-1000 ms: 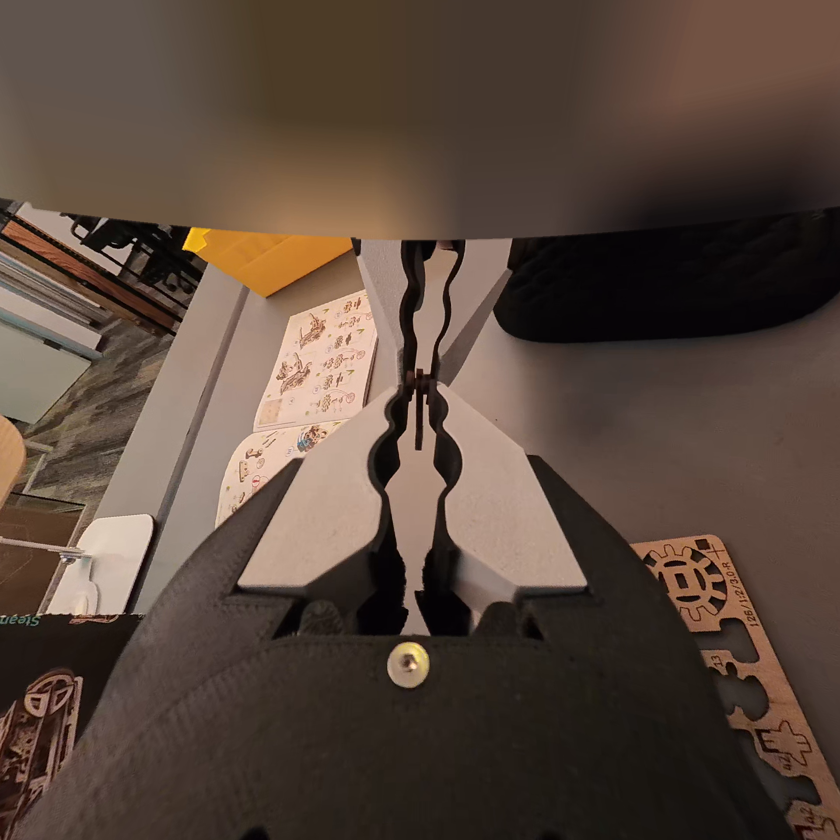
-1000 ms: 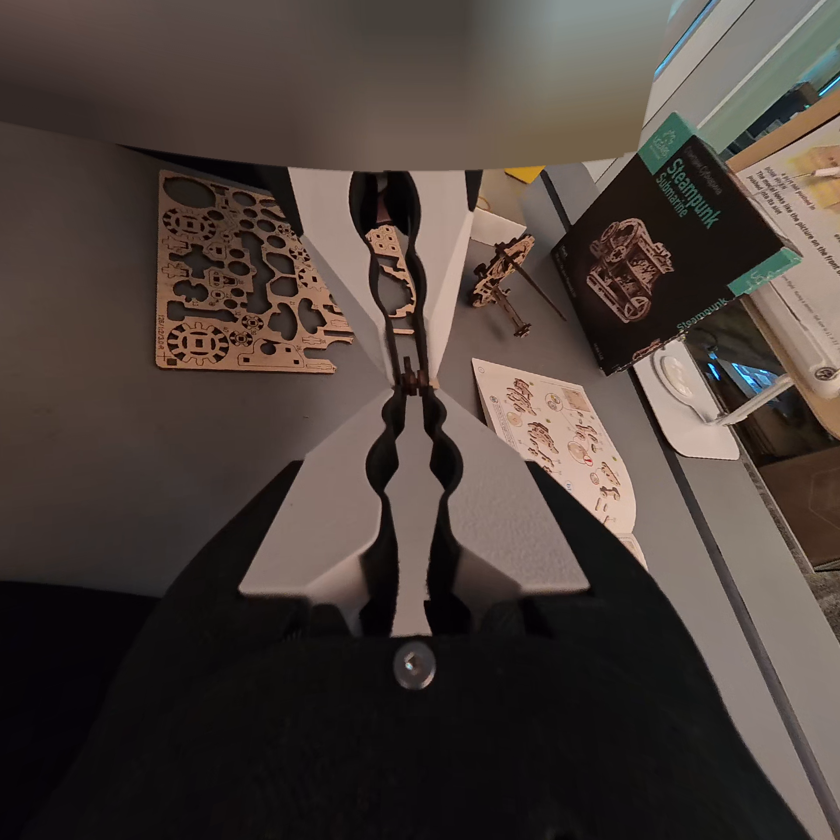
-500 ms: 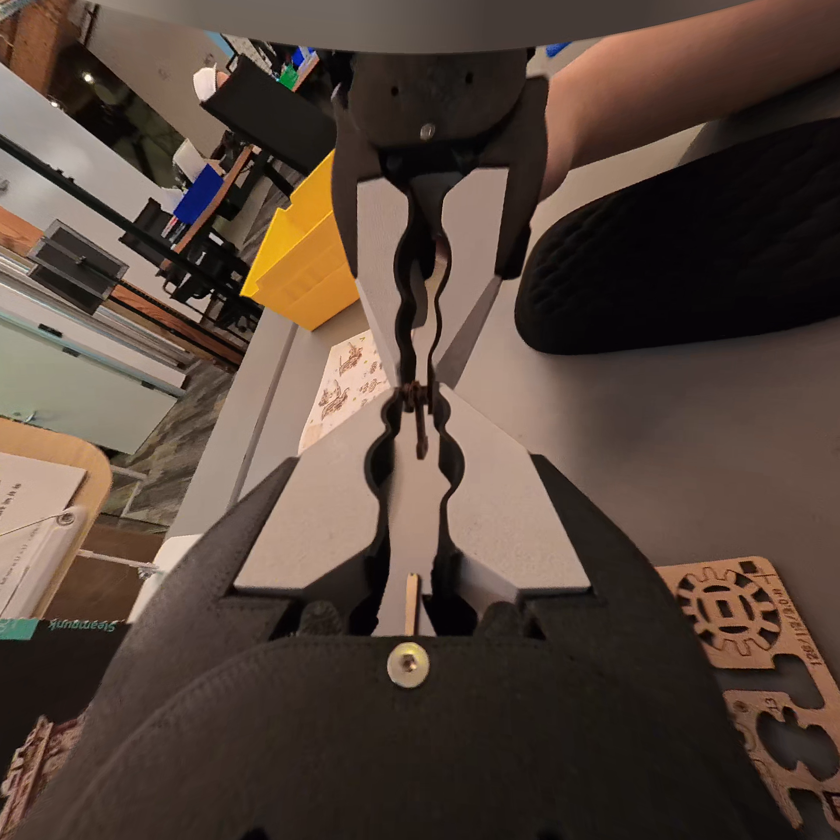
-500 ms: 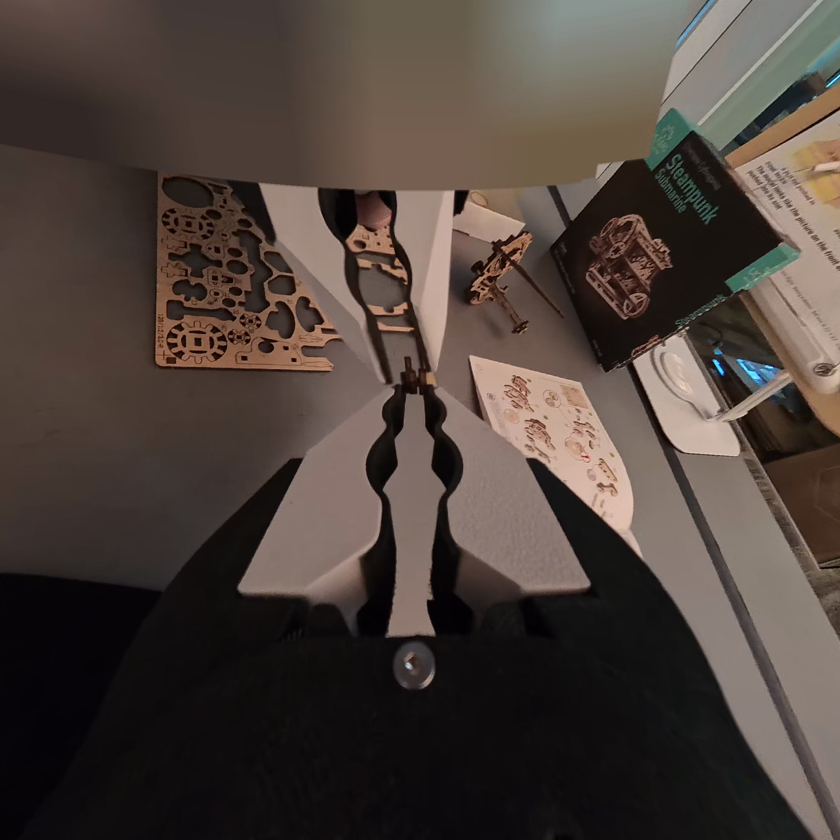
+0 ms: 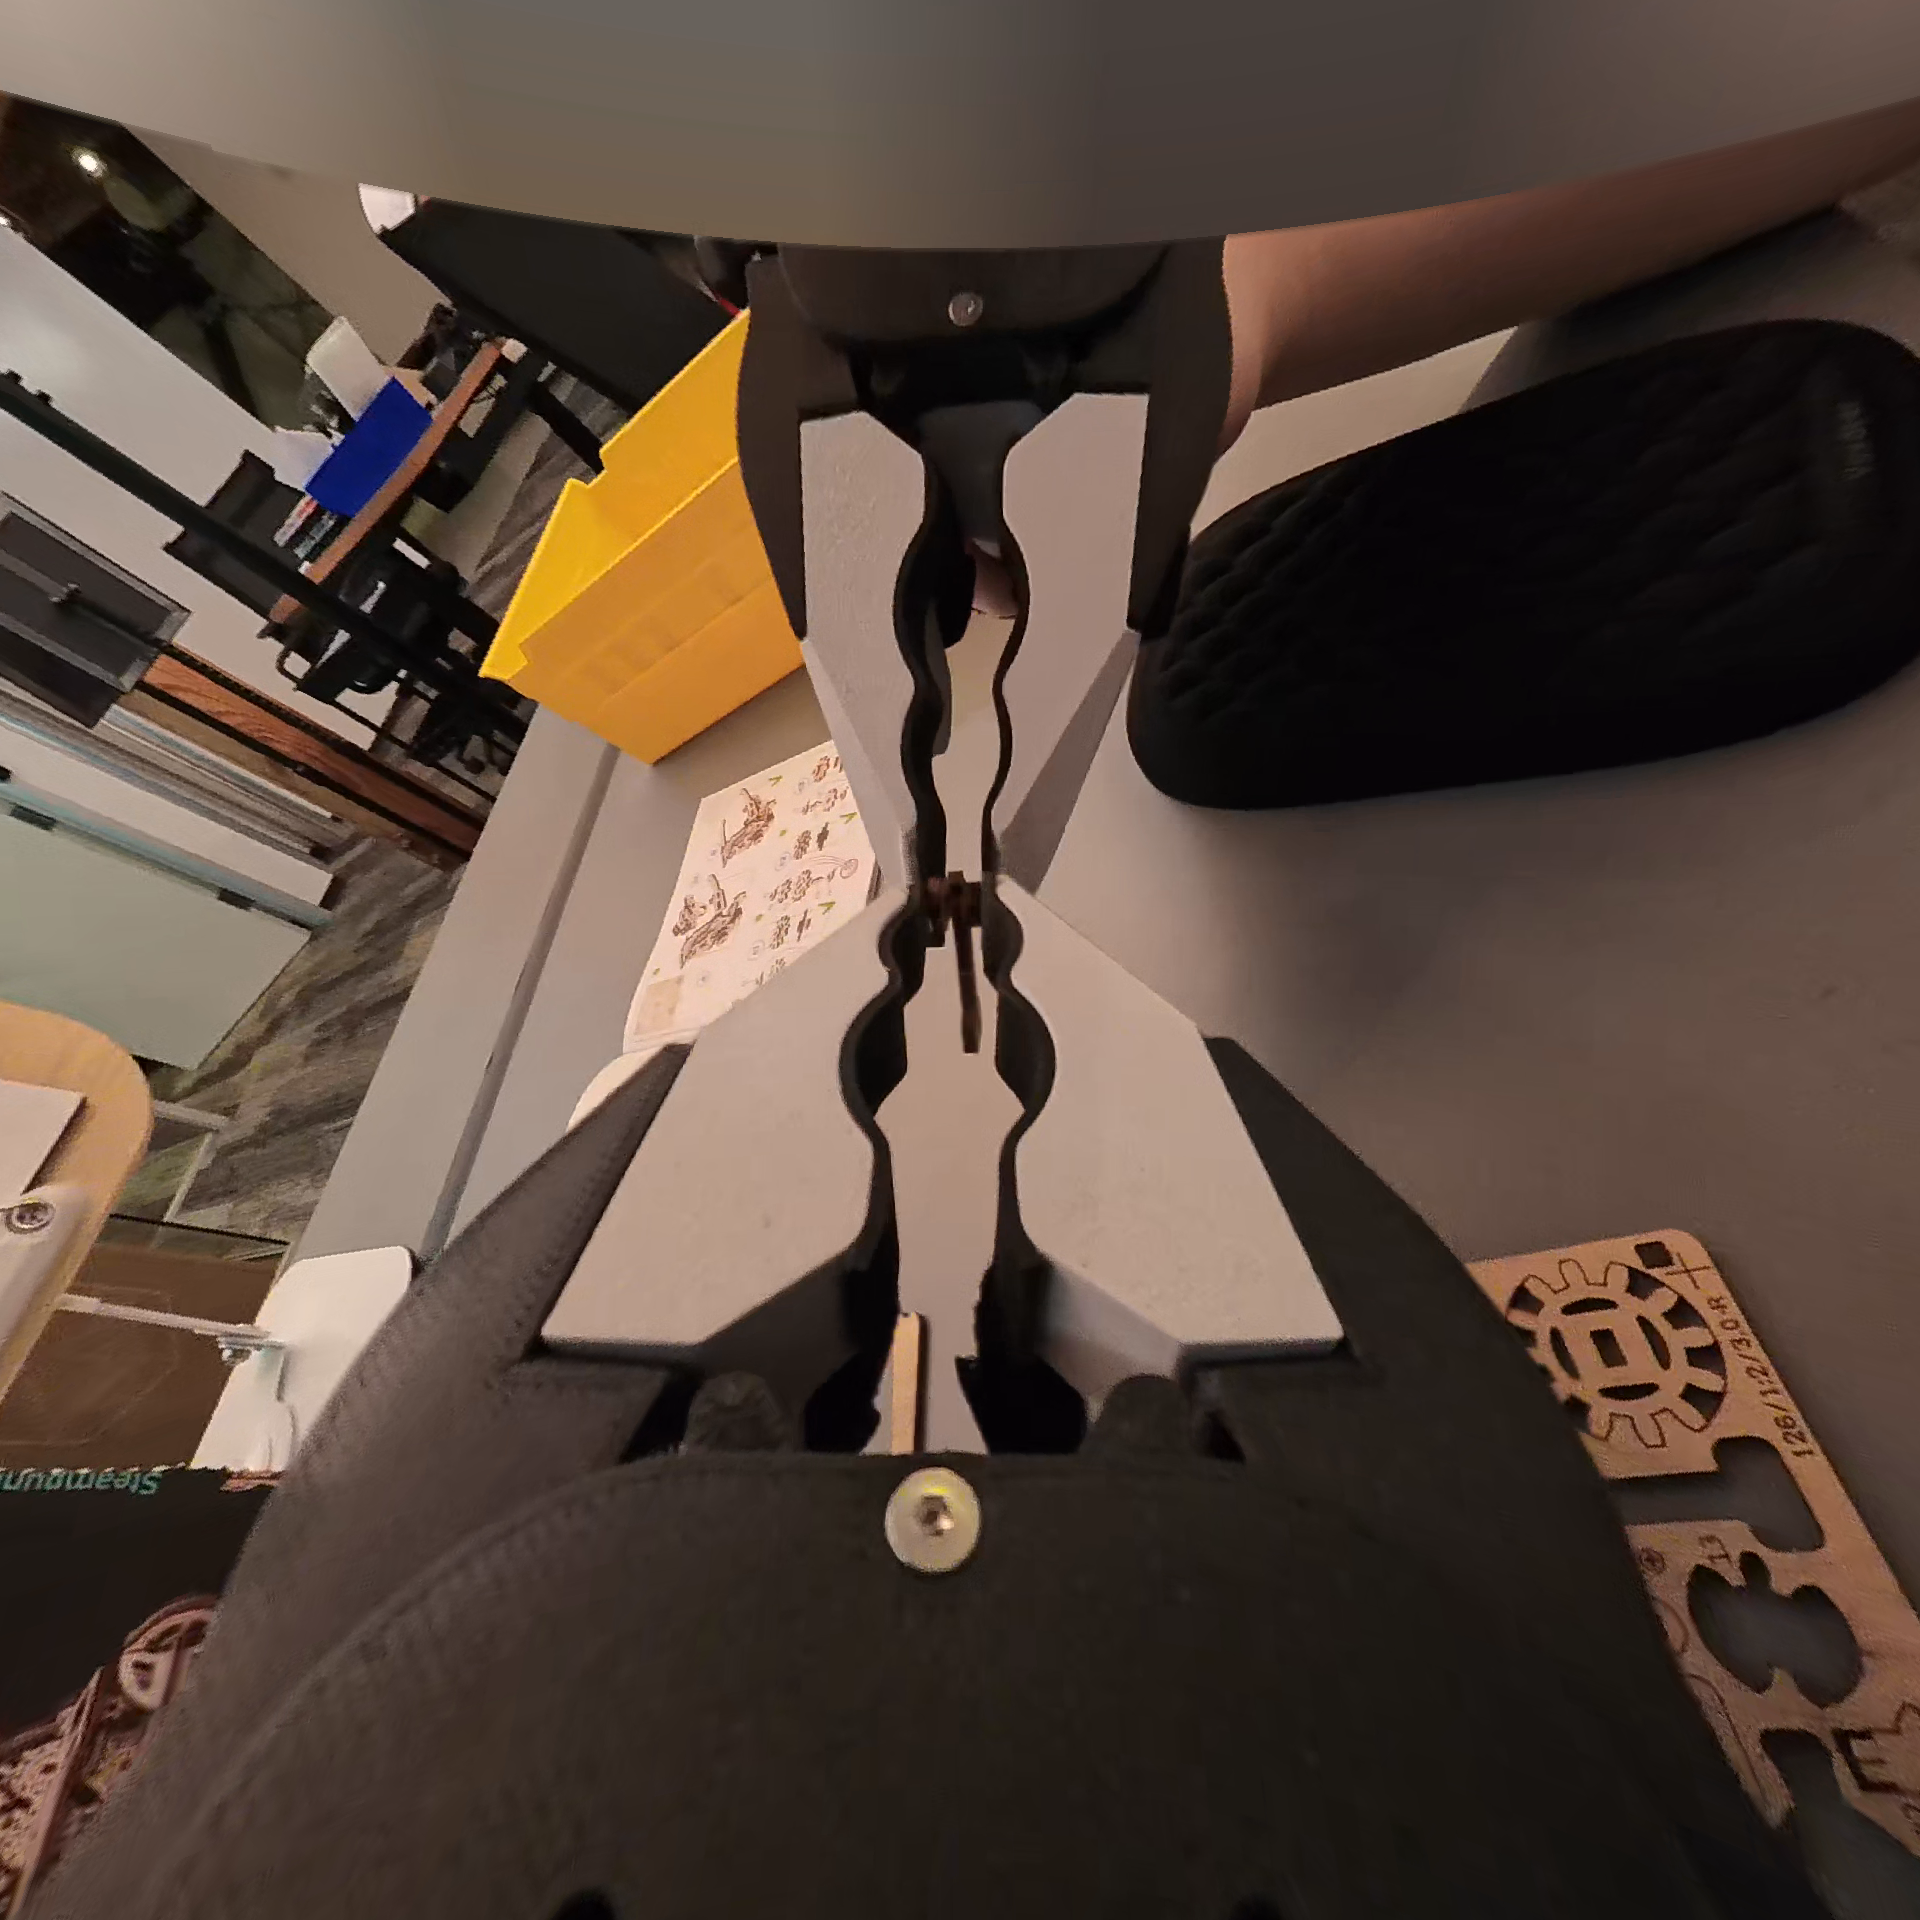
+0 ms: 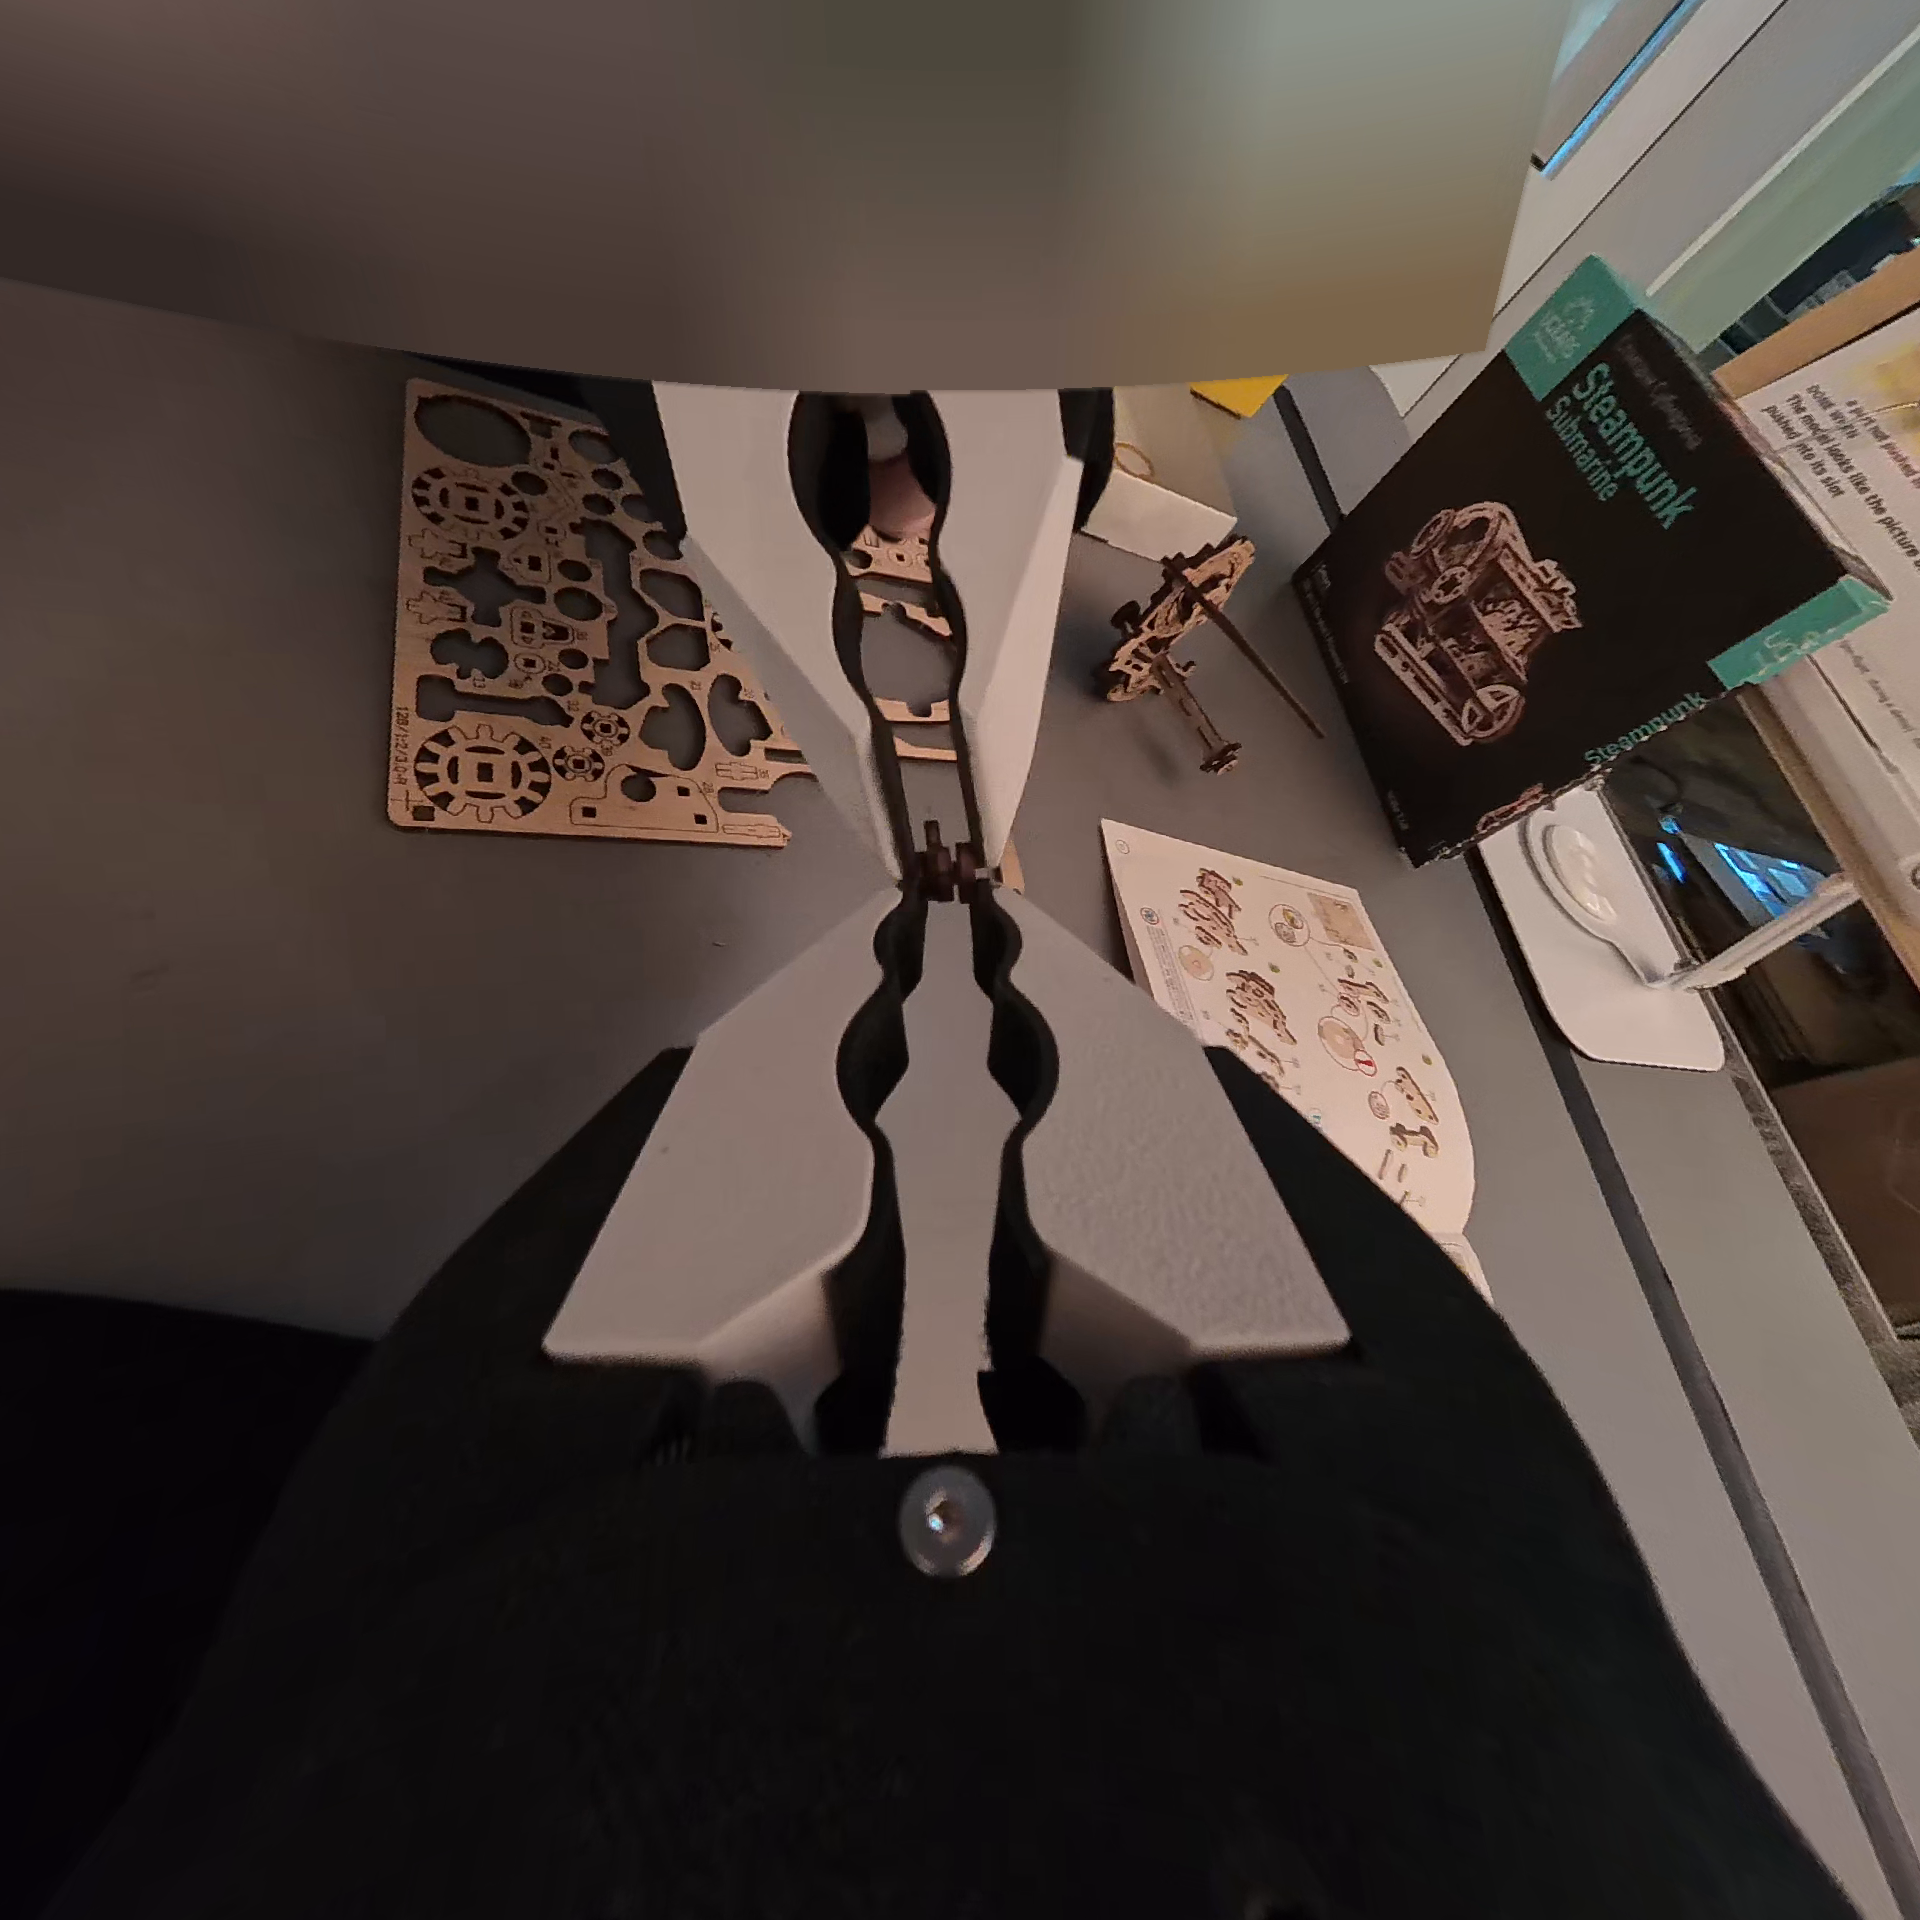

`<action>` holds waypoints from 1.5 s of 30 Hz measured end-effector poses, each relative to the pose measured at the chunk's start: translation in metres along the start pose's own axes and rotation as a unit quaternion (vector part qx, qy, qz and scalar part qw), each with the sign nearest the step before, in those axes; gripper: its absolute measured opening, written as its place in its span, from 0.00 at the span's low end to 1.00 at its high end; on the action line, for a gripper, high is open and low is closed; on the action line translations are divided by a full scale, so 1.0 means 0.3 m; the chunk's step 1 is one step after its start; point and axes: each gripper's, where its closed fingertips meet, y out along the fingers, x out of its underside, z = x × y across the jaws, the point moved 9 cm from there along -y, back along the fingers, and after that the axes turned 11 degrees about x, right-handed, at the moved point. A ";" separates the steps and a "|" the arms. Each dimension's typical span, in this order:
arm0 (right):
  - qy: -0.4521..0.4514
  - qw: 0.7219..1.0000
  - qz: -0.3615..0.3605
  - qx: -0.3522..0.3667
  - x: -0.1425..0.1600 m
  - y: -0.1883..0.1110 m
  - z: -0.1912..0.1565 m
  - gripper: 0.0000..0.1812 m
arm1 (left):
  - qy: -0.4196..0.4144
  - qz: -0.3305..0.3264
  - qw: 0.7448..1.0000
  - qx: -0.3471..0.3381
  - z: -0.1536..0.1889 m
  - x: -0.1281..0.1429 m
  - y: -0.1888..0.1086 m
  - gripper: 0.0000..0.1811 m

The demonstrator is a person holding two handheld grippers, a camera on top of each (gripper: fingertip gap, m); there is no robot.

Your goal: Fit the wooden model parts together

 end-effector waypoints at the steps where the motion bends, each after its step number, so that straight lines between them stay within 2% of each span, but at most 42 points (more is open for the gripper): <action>1: 0.001 1.000 -0.002 0.000 0.002 0.002 0.000 0.04 | -0.005 -0.006 1.000 0.004 -0.002 0.000 0.001 0.04; 10: 0.054 0.998 0.038 0.010 -0.011 -0.006 0.018 0.04 | -0.040 0.015 0.999 -0.003 -0.025 -0.022 -0.024 0.04; 15: 0.038 0.998 0.036 0.019 -0.002 0.002 0.013 0.04 | -0.047 -0.004 0.999 0.001 -0.027 -0.019 -0.019 0.04; 19: 0.024 0.996 0.082 0.038 -0.008 -0.018 0.027 0.04 | -0.027 0.043 0.998 -0.032 -0.027 -0.025 -0.026 0.04; 23: -0.045 0.994 0.083 0.057 -0.010 -0.019 0.006 0.04 | -0.036 0.041 0.998 -0.025 -0.030 -0.017 -0.027 0.11; 30: -0.054 0.996 0.061 0.044 -0.011 -0.008 -0.006 0.04 | -0.009 0.026 1.000 0.012 -0.016 -0.004 -0.025 0.05; 36: 0.020 0.997 0.072 0.005 -0.015 -0.014 0.014 0.04 | -0.052 0.035 0.997 0.033 -0.031 -0.020 -0.034 0.04; 38: 0.082 0.993 0.082 -0.016 -0.009 -0.008 0.030 0.04 | -0.058 0.048 0.997 0.030 -0.039 -0.019 -0.039 0.04; 40: 0.157 0.982 0.091 -0.051 0.010 0.001 0.048 0.04 | -0.066 0.063 0.996 0.017 -0.047 -0.013 -0.044 0.05; 42: 0.226 0.966 0.093 -0.084 0.034 0.006 0.068 0.04 | -0.072 0.044 0.996 0.005 -0.056 0.003 -0.044 0.15; 45: 0.300 0.940 0.114 -0.114 0.050 0.003 0.092 0.04 | -0.111 0.021 0.993 0.025 -0.064 0.033 -0.029 0.12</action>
